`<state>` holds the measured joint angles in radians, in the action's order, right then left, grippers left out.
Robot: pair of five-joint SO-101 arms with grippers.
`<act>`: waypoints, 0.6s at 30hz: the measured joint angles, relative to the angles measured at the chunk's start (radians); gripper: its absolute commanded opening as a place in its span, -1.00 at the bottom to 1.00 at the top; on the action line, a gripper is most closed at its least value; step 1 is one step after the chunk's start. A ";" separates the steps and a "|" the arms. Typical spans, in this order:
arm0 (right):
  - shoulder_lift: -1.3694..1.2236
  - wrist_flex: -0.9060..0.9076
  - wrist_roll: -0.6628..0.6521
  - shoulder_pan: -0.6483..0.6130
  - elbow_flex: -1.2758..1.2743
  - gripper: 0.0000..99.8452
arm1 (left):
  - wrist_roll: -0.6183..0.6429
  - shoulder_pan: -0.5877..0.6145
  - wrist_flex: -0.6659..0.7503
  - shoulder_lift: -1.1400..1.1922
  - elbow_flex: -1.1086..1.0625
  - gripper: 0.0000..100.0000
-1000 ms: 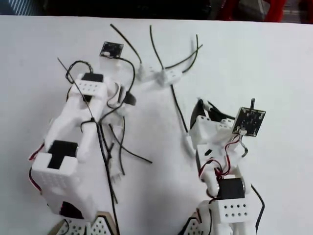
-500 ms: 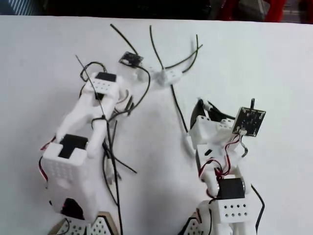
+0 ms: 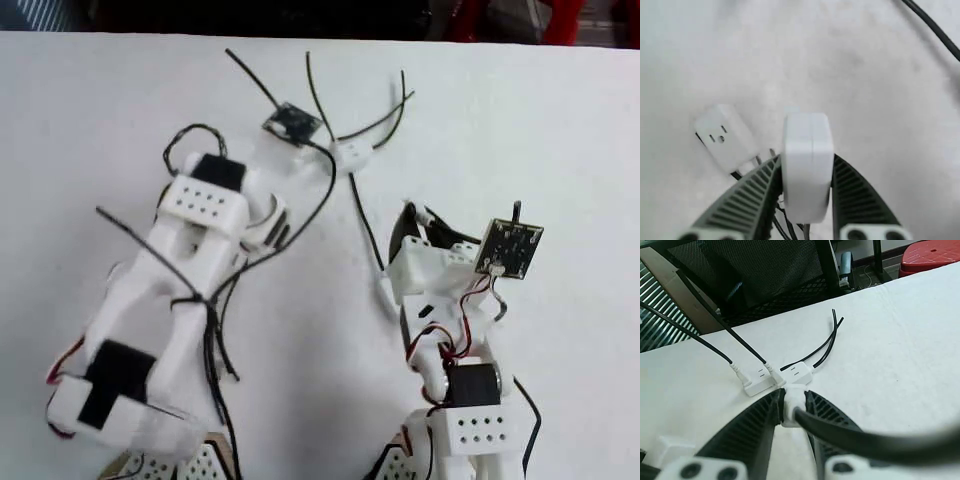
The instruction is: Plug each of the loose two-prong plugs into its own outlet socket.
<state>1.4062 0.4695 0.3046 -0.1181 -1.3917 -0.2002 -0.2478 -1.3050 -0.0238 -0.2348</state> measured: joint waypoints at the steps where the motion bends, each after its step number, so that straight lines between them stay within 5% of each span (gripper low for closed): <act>1: 0.000 0.000 0.000 0.005 0.000 -0.96 | 0.000 -0.018 0.000 -0.035 -0.037 -0.76; 6: 0.000 0.000 0.000 0.089 0.000 -0.96 | 0.000 -0.130 0.025 -0.173 -0.244 -0.76; 12: 0.000 0.000 0.041 0.107 0.000 -0.96 | 0.000 -0.282 0.221 -0.247 -0.519 -0.74; 18: 0.000 0.000 0.044 0.107 0.000 -0.96 | -0.002 -0.313 0.359 -0.249 -0.641 -0.37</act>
<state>1.4062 0.4695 0.3491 -0.0107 -1.3917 -0.2018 -0.5608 -0.9459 -0.2723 -0.8761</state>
